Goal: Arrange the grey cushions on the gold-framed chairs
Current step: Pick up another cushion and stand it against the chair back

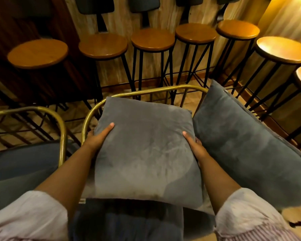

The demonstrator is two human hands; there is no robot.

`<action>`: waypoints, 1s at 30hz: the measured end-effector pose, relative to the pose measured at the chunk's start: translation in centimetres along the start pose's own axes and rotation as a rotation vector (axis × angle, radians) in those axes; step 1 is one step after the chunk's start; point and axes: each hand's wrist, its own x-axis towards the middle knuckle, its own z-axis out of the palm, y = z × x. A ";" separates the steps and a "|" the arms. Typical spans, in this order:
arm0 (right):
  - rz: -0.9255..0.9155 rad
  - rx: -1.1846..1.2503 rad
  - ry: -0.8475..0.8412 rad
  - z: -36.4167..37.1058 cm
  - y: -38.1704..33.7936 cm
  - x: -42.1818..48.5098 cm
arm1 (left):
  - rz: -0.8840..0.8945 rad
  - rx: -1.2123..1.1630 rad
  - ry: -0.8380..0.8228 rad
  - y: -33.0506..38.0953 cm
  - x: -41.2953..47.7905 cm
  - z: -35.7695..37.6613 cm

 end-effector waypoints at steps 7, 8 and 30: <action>-0.143 0.060 0.004 -0.3 -2.2 -3.3 | 0.085 -0.089 -0.041 0.8 -1.7 -1.1; -0.162 0.062 0.003 -0.4 -2.8 -3.9 | 0.103 -0.120 -0.035 1.0 -2.5 -1.4; -0.461 0.011 -0.336 23.3 -8.1 -18.2 | 0.492 -0.118 0.290 -2.4 -15.9 -26.6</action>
